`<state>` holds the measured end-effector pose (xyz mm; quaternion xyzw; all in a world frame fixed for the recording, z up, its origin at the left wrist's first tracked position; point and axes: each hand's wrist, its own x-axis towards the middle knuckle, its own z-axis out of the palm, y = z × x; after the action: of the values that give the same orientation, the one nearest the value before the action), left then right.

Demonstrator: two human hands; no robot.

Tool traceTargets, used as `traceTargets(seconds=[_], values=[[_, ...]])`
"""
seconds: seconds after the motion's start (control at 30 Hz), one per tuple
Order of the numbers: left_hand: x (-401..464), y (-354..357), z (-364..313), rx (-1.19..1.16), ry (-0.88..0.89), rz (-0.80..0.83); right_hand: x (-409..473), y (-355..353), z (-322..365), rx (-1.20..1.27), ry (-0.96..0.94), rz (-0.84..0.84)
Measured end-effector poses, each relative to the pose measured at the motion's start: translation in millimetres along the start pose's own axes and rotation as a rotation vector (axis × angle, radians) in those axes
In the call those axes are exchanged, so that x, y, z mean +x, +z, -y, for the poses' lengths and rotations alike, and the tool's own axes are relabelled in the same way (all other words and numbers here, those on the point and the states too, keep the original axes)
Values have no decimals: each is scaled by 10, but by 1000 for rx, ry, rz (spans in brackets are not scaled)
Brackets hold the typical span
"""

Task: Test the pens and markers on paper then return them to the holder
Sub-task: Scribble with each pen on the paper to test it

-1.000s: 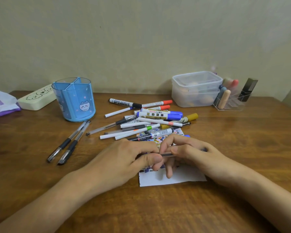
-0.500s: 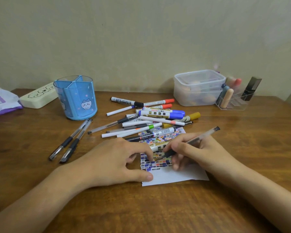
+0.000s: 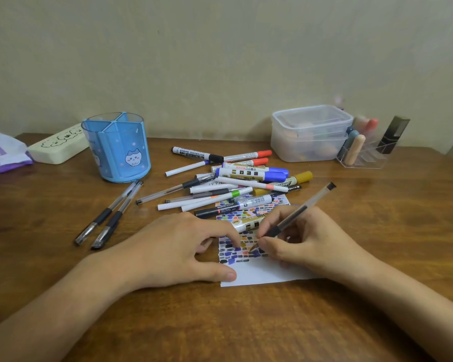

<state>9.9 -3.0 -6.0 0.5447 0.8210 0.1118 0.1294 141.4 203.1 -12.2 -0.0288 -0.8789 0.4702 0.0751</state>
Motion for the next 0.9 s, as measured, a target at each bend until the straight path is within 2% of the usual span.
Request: traceTargets(seconds=[0.9], values=[[2, -8, -14, -30, 6, 4, -35, 69, -11, -226, -57, -50]])
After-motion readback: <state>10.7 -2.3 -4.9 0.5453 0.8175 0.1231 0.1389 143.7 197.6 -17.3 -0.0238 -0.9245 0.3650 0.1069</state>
